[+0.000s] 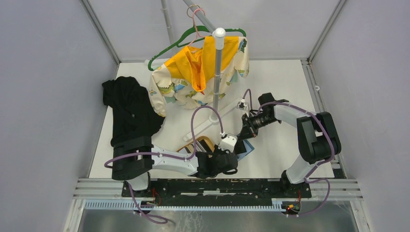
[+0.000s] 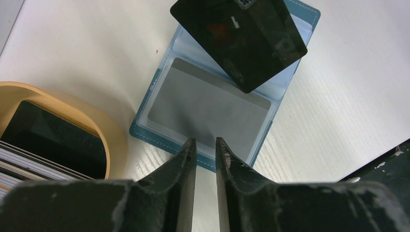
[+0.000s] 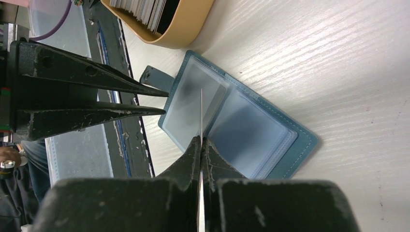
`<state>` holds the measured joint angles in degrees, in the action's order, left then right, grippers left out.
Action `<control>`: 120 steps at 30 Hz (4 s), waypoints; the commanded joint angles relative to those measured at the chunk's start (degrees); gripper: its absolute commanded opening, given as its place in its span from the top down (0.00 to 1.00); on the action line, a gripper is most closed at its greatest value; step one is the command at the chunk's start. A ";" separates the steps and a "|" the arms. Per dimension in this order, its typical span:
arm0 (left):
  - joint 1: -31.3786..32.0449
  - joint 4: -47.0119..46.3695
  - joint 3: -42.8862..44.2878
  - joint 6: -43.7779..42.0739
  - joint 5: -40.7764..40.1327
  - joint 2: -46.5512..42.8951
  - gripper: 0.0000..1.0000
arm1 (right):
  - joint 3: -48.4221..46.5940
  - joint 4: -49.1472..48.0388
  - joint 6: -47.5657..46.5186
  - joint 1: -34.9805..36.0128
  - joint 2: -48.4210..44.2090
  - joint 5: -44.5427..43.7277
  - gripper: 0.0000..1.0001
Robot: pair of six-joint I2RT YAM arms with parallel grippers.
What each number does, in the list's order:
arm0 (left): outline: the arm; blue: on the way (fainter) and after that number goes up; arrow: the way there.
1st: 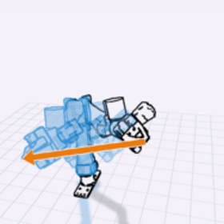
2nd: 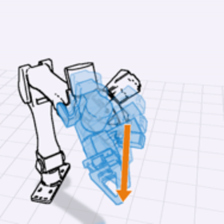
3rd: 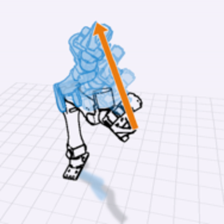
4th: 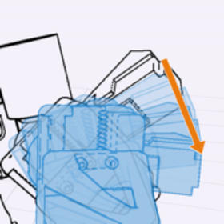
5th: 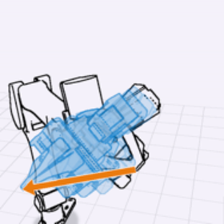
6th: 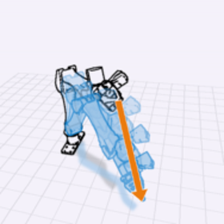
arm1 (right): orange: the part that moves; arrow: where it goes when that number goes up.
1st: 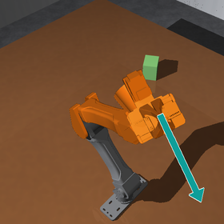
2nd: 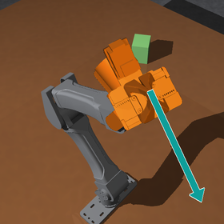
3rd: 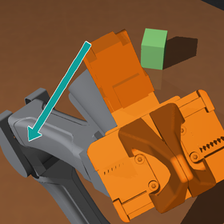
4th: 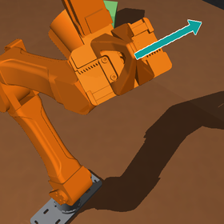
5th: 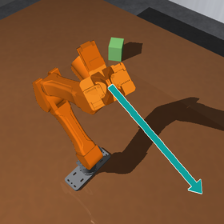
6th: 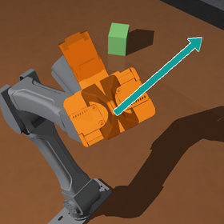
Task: Put the credit cards into the card holder
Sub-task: Insert the credit card into the card holder.
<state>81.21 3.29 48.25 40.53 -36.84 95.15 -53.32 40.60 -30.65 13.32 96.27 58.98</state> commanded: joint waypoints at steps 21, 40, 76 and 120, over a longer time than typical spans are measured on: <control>-0.44 1.72 -0.92 5.06 0.71 0.85 0.75 | 6.01 -9.70 7.63 0.23 -2.27 -5.13 1.00; -2.15 1.29 -2.10 5.09 2.93 1.56 0.76 | 8.47 -16.76 15.93 2.47 -4.73 -10.47 1.00; -4.36 1.02 -1.67 3.68 5.20 2.80 0.77 | 10.56 -14.85 19.23 6.42 -5.02 -19.43 1.00; -4.82 1.23 -0.75 1.83 5.29 3.42 0.78 | 7.82 -10.92 20.73 8.37 2.34 -19.61 0.99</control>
<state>77.58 4.14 47.20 43.79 -31.33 96.03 -45.63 25.96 -7.94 20.10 96.20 44.71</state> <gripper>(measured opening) 0.222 0.022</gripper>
